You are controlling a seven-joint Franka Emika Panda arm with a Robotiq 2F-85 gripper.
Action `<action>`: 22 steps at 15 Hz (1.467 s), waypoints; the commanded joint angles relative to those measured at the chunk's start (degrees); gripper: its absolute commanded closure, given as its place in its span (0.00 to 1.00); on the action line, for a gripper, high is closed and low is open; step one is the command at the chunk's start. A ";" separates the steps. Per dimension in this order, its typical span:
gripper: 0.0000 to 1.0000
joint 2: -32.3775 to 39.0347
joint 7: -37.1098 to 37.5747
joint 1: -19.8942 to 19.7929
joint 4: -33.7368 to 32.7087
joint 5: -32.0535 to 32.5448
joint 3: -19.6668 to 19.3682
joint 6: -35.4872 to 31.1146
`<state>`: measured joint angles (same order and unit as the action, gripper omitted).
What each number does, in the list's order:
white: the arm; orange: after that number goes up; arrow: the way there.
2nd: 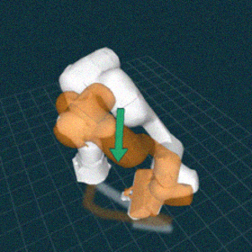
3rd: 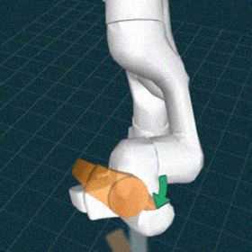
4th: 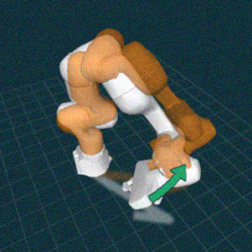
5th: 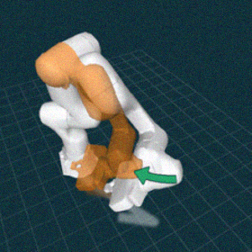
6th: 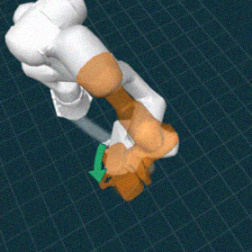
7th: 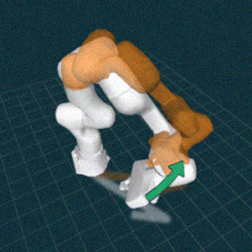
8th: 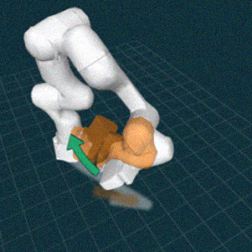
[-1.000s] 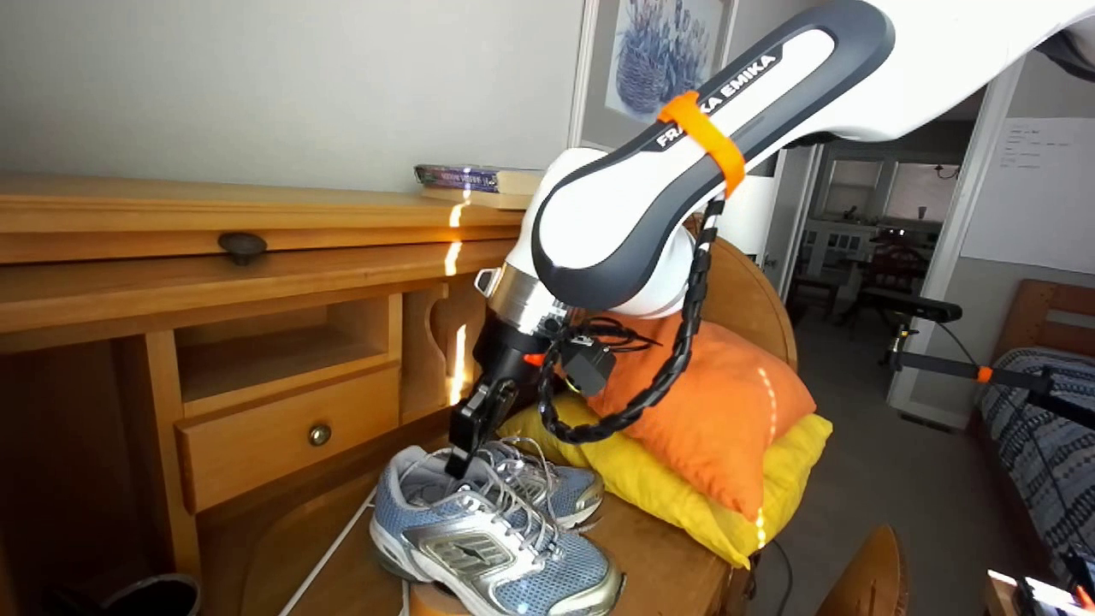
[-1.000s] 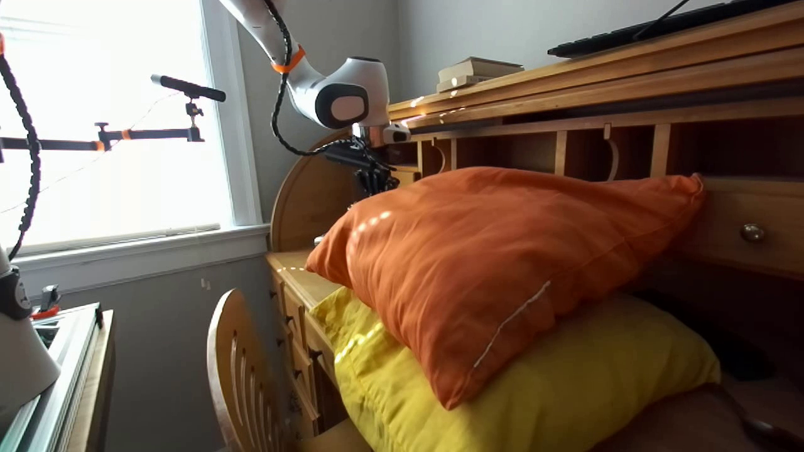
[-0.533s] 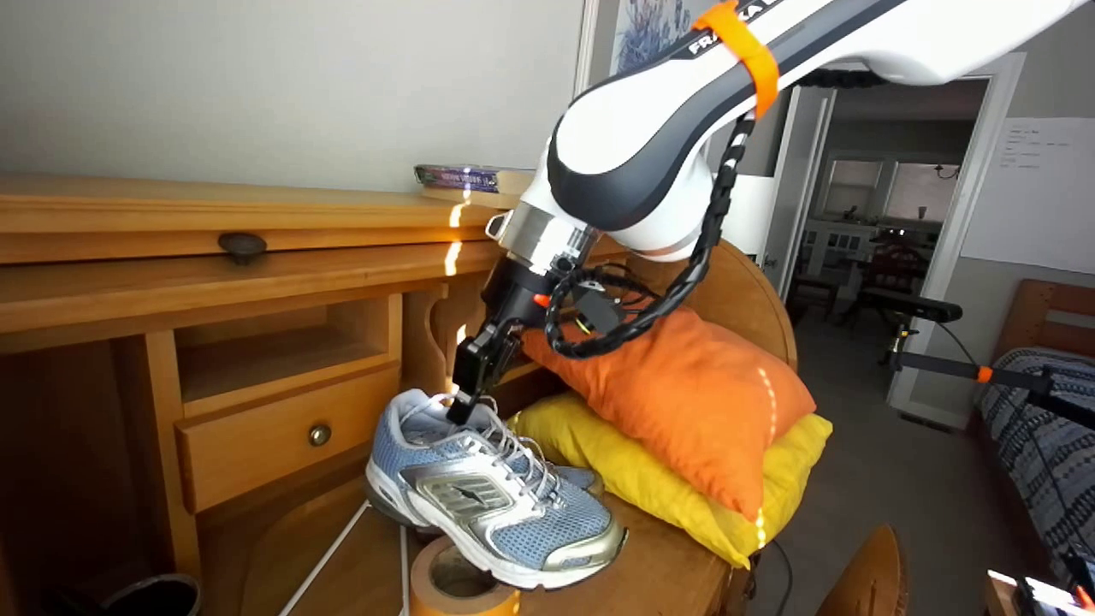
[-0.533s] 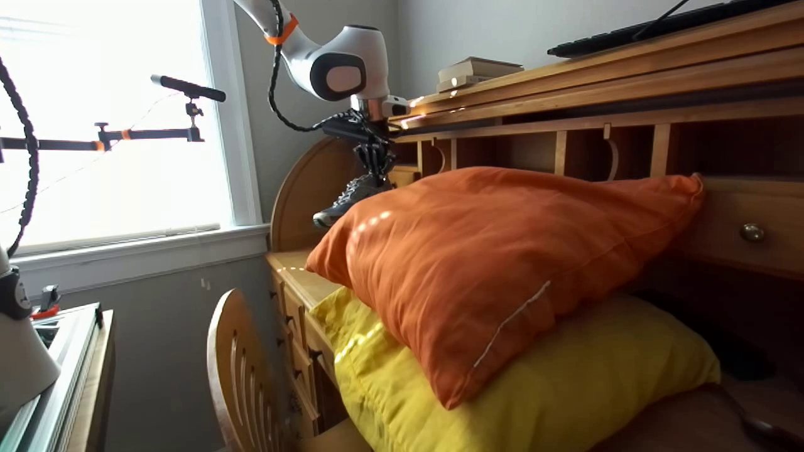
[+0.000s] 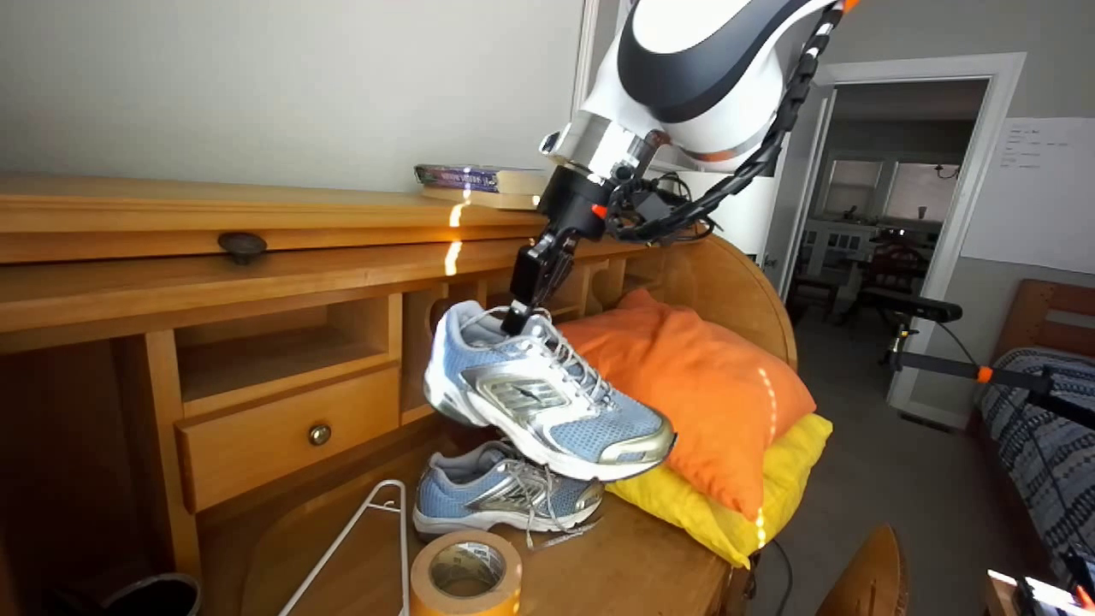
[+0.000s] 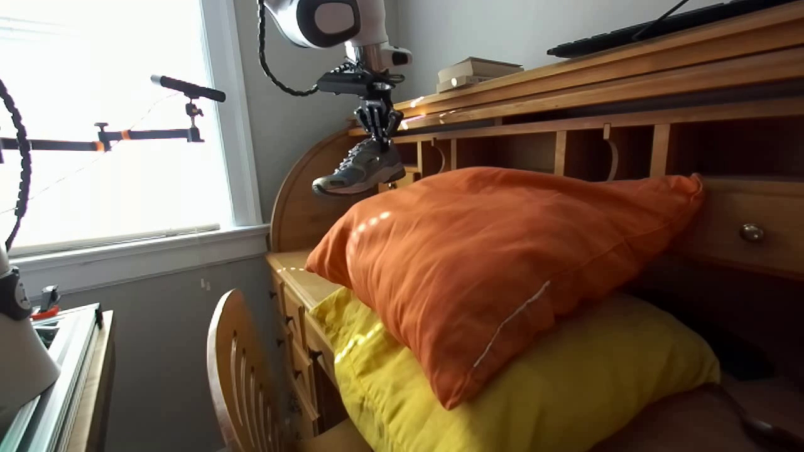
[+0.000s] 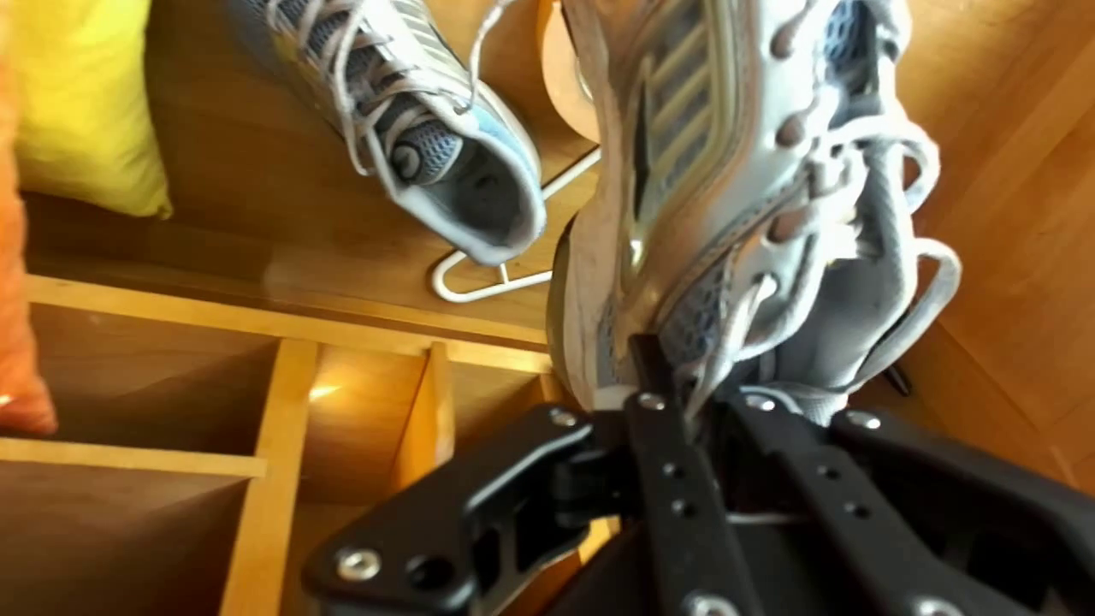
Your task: Put the shoes on top of the pillows
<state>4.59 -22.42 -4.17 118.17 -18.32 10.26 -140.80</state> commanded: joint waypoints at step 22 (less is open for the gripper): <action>0.98 -20.27 -3.96 -1.93 10.28 12.68 -22.29 6.60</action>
<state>-15.46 -24.72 -5.73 128.12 -6.97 -10.47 -132.91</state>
